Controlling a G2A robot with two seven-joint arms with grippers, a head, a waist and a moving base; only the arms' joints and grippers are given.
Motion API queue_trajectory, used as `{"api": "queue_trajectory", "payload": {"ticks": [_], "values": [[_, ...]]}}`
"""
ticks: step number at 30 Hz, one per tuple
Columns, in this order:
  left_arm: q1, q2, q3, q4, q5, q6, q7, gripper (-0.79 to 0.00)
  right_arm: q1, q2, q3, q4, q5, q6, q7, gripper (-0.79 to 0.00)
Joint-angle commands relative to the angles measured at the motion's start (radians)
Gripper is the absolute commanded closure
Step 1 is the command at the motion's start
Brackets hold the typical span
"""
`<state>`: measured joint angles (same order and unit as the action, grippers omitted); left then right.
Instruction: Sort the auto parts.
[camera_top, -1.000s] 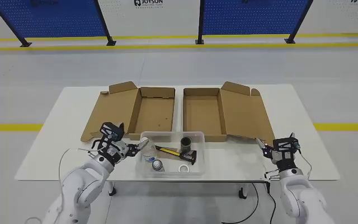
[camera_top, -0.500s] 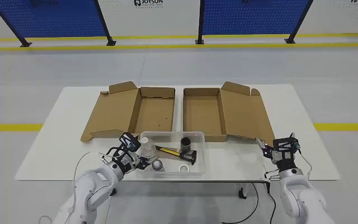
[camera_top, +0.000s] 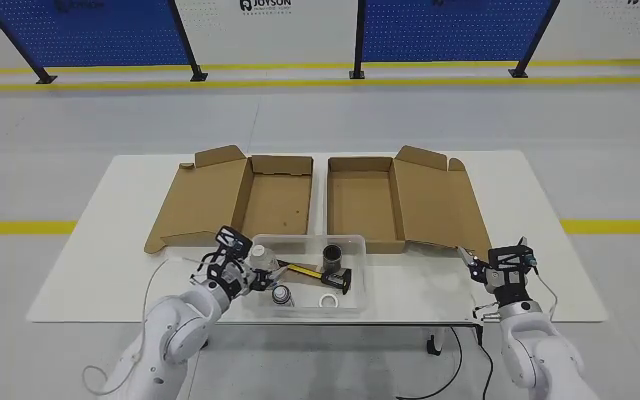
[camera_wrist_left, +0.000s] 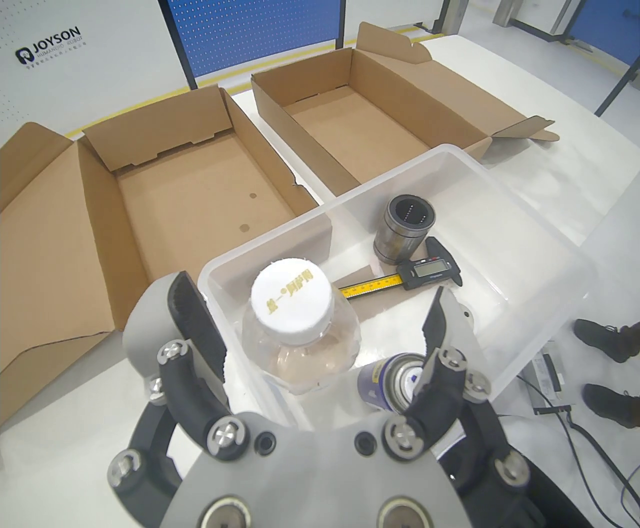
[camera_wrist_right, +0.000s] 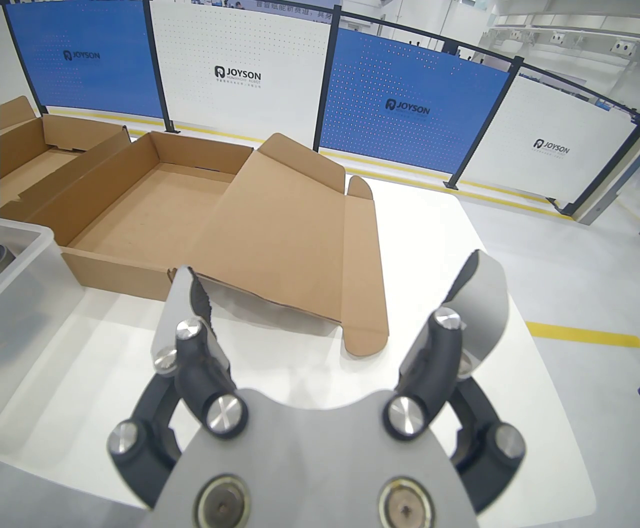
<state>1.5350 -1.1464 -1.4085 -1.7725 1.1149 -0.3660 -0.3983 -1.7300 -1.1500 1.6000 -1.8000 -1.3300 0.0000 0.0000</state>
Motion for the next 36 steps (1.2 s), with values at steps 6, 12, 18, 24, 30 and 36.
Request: {"api": "queue_trajectory", "payload": {"ticks": [6, 12, 18, 24, 30, 36], "values": [[-0.017, -0.004, 0.012, 0.034, -0.090, 0.046, -0.048, -0.785, 0.000, 0.000, 0.000, 0.000, 0.000, 0.000, 0.000, -0.785], [-0.026, -0.006, 0.028, 0.052, -0.073, 0.068, -0.042, -0.785, 0.000, 0.000, 0.000, 0.000, 0.000, 0.000, 0.000, -0.785], [-0.037, -0.005, 0.038, 0.060, -0.057, 0.076, -0.041, -0.748, 0.000, 0.000, 0.000, 0.000, 0.000, 0.000, 0.000, -0.785], [-0.043, -0.005, 0.047, 0.073, -0.043, 0.084, -0.039, -0.582, 0.000, 0.000, 0.000, 0.000, 0.000, 0.000, 0.000, -0.785], [-0.048, -0.005, 0.054, 0.079, -0.027, 0.096, -0.037, -0.591, 0.000, 0.000, 0.000, 0.000, 0.000, 0.000, 0.000, -0.785], [-0.047, -0.005, 0.058, 0.075, -0.021, 0.096, -0.022, -0.665, 0.000, 0.000, 0.000, 0.000, 0.000, 0.000, 0.000, -0.785]]}}
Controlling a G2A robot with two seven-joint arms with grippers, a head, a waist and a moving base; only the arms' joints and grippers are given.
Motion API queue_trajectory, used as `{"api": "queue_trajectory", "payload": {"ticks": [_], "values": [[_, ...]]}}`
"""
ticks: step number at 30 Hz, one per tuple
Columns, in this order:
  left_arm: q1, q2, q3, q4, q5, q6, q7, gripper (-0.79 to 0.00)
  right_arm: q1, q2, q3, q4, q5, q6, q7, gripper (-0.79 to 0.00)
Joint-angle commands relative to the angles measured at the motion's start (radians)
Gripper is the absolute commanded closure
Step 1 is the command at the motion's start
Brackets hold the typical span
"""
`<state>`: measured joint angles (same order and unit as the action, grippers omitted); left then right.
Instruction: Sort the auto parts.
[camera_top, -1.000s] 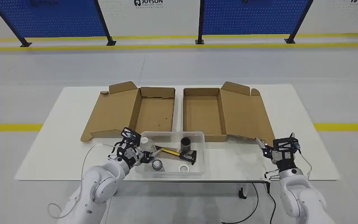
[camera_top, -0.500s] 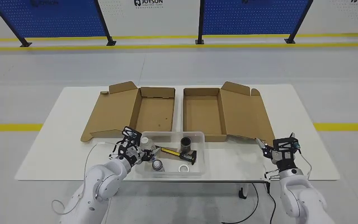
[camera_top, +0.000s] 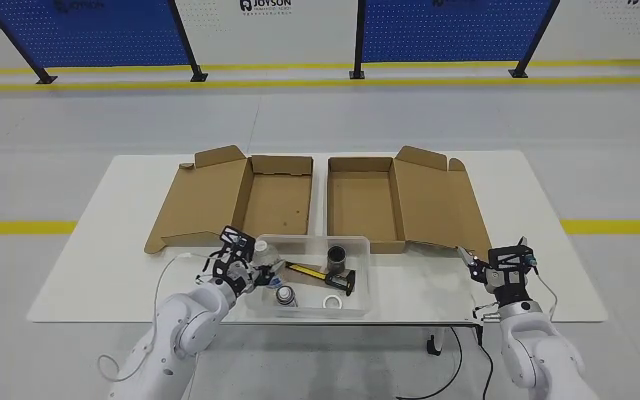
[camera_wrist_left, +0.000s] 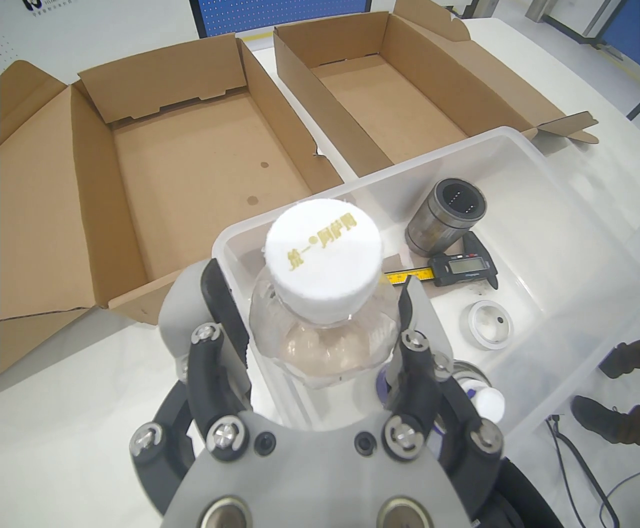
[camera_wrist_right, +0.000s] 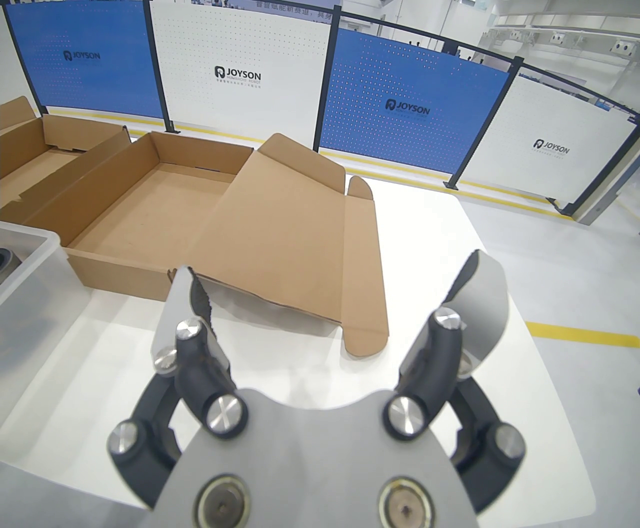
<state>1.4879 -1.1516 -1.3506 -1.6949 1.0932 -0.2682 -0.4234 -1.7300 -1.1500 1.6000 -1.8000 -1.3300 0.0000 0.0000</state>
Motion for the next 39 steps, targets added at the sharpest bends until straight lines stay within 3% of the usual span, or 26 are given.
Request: {"api": "queue_trajectory", "payload": {"ticks": [1, 9, 14, 18, 23, 30, 35, 39], "values": [[0.001, 0.001, -0.001, -0.004, 0.003, -0.003, 0.006, -0.668, 0.000, 0.000, 0.000, 0.000, 0.000, 0.000, 0.000, -0.785], [0.020, 0.004, -0.004, -0.034, 0.034, -0.019, 0.049, -0.757, 0.000, 0.000, 0.000, 0.000, 0.000, 0.000, 0.000, -0.785], [0.027, 0.006, 0.001, -0.043, 0.070, -0.032, 0.069, -0.767, 0.000, 0.000, 0.000, 0.000, 0.000, 0.000, 0.000, -0.785], [0.027, 0.006, 0.012, -0.033, 0.101, -0.038, 0.092, -0.693, 0.000, 0.000, 0.000, 0.000, 0.000, 0.000, 0.000, -0.785], [0.016, 0.004, 0.025, -0.026, 0.107, -0.029, 0.098, -0.683, 0.000, 0.000, 0.000, 0.000, 0.000, 0.000, 0.000, -0.785], [0.007, 0.003, 0.036, -0.014, 0.115, -0.024, 0.102, -0.529, 0.000, 0.000, 0.000, 0.000, 0.000, 0.000, 0.000, -0.785], [0.001, 0.002, 0.038, -0.002, 0.120, -0.016, 0.101, -0.274, 0.000, 0.000, 0.000, 0.000, 0.000, 0.000, 0.000, -0.785], [-0.002, 0.002, 0.039, 0.004, 0.119, -0.014, 0.103, -0.215, 0.000, 0.000, 0.000, 0.000, 0.000, 0.000, 0.000, -0.785]]}}
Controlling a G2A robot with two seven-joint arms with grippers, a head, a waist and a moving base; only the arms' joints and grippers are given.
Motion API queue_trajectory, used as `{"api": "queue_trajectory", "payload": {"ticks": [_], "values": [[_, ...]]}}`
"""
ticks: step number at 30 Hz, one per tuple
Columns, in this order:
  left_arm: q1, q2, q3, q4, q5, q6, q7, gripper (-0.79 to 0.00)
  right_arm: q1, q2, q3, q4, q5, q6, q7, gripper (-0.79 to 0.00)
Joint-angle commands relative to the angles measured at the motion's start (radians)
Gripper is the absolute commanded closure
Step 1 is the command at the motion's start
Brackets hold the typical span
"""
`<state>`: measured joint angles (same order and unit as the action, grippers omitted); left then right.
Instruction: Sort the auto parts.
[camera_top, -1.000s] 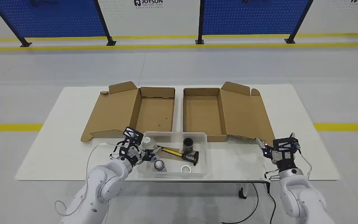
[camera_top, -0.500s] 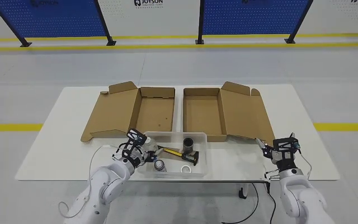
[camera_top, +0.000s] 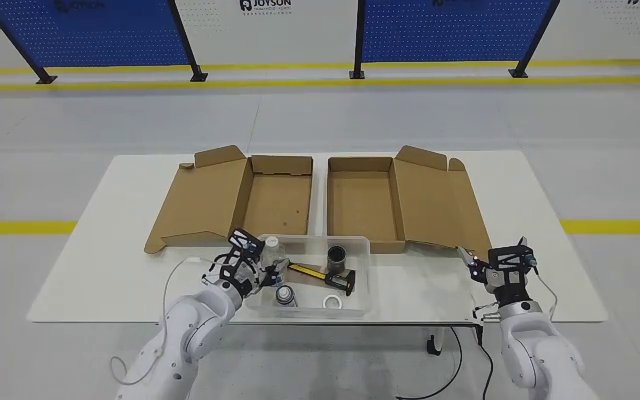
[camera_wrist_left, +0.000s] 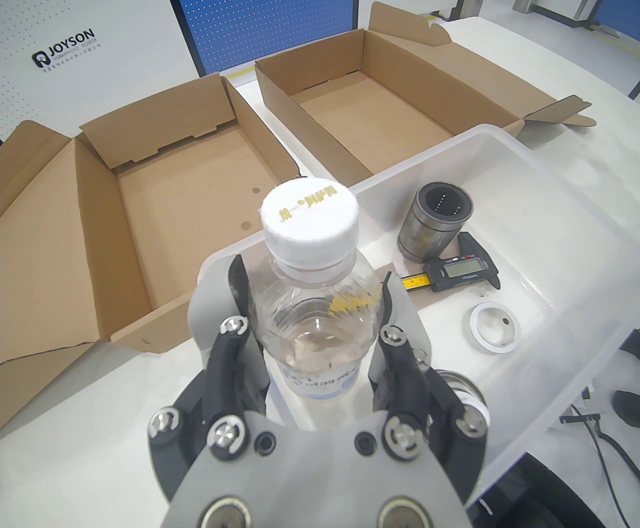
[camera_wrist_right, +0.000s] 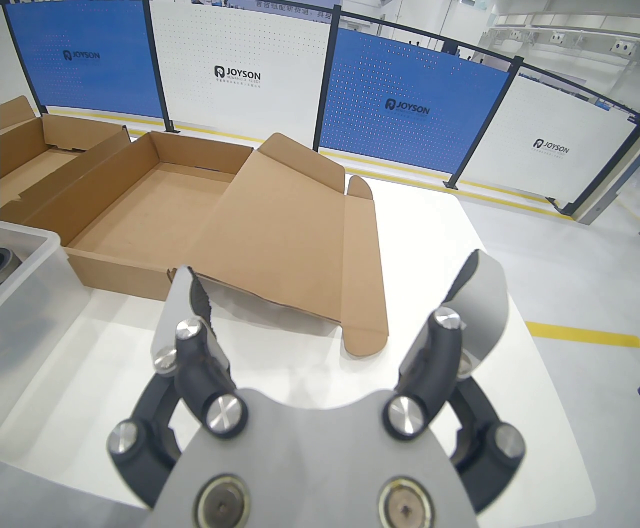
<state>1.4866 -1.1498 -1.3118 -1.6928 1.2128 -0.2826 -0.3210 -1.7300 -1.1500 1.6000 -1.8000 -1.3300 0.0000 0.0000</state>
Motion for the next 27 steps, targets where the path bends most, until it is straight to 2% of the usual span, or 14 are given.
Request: {"api": "queue_trajectory", "payload": {"ticks": [1, 3, 10, 16, 21, 27], "values": [[-0.002, 0.000, 0.000, 0.002, -0.002, 0.000, 0.000, -0.145, 0.000, 0.000, 0.000, 0.000, 0.000, 0.000, 0.000, -0.785], [-0.004, 0.000, -0.001, 0.002, -0.006, 0.001, 0.001, -0.003, 0.000, 0.000, 0.000, 0.000, 0.000, 0.000, 0.000, -0.785], [-0.008, -0.001, -0.011, -0.007, -0.048, -0.003, 0.010, 0.000, 0.000, 0.000, 0.000, 0.000, 0.000, 0.000, 0.000, -0.785], [-0.009, 0.002, -0.058, -0.050, -0.138, -0.021, -0.001, 0.000, 0.000, 0.000, 0.000, 0.000, 0.000, 0.000, 0.000, -0.785], [0.002, 0.010, -0.116, -0.127, -0.257, -0.077, -0.082, 0.000, 0.000, 0.000, 0.000, 0.000, 0.000, 0.000, 0.000, -0.785], [0.059, 0.026, -0.175, -0.206, -0.249, -0.170, -0.127, 0.000, 0.000, 0.000, 0.000, 0.000, 0.000, 0.000, 0.000, -0.785]]}}
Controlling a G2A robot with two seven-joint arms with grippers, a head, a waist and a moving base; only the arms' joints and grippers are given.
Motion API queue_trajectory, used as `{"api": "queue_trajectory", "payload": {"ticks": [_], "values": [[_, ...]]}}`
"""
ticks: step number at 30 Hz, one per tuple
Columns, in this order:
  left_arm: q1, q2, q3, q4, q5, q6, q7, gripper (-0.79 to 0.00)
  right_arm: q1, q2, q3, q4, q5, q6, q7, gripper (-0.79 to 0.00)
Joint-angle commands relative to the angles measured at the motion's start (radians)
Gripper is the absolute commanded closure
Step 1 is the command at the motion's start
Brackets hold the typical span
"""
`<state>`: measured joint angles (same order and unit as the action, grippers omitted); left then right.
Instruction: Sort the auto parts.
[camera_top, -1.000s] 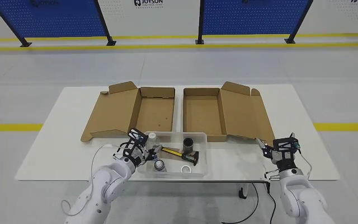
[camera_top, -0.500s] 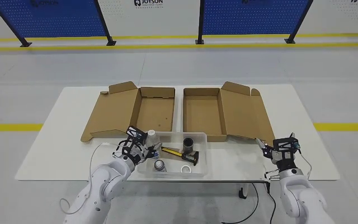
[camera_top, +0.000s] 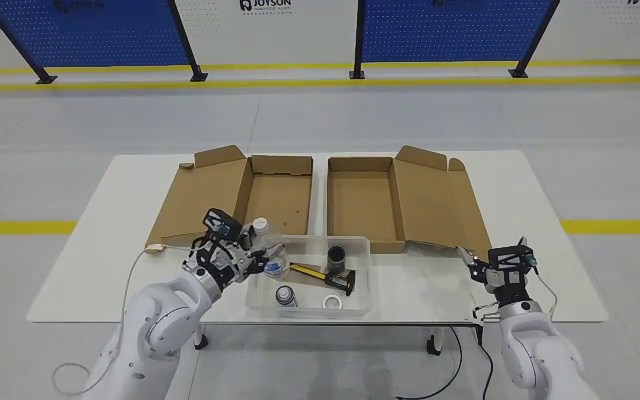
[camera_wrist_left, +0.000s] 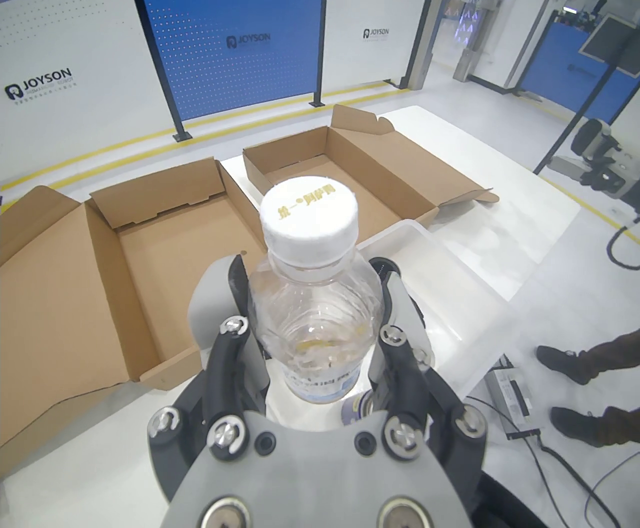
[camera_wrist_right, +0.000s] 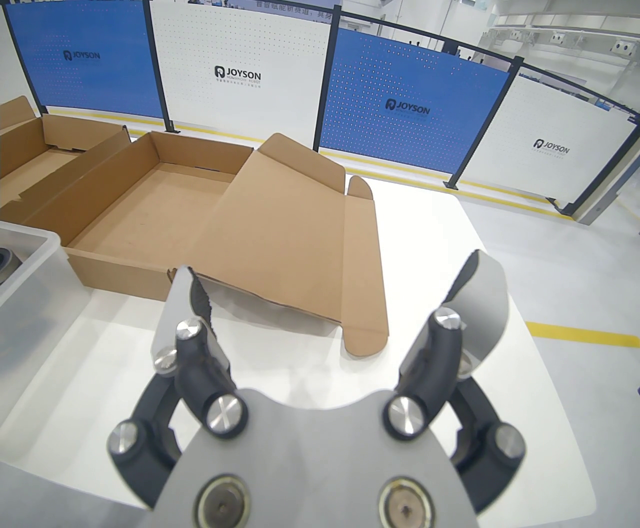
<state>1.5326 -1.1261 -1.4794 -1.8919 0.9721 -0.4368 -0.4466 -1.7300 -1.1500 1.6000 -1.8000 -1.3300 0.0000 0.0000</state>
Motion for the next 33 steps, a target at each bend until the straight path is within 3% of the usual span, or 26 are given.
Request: {"api": "queue_trajectory", "payload": {"ticks": [1, 8, 17, 27, 33], "values": [[0.023, 0.004, -0.017, -0.015, -0.013, -0.027, -0.004, 0.000, 0.000, 0.000, 0.000, 0.000, 0.000, 0.000, 0.000, -0.785], [0.066, 0.013, -0.047, -0.044, 0.016, -0.059, 0.008, 0.000, 0.000, 0.000, 0.000, 0.000, 0.000, 0.000, 0.000, -0.785], [0.046, 0.013, -0.031, -0.043, 0.056, -0.024, 0.059, 0.000, 0.000, 0.000, 0.000, 0.000, 0.000, 0.000, 0.000, -0.785], [-0.100, -0.007, 0.065, 0.011, 0.197, 0.204, 0.133, 0.000, 0.000, 0.000, 0.000, 0.000, 0.000, 0.000, 0.000, -0.785], [-0.164, -0.021, 0.152, 0.098, 0.357, 0.334, 0.209, 0.000, 0.000, 0.000, 0.000, 0.000, 0.000, 0.000, 0.000, -0.785]]}}
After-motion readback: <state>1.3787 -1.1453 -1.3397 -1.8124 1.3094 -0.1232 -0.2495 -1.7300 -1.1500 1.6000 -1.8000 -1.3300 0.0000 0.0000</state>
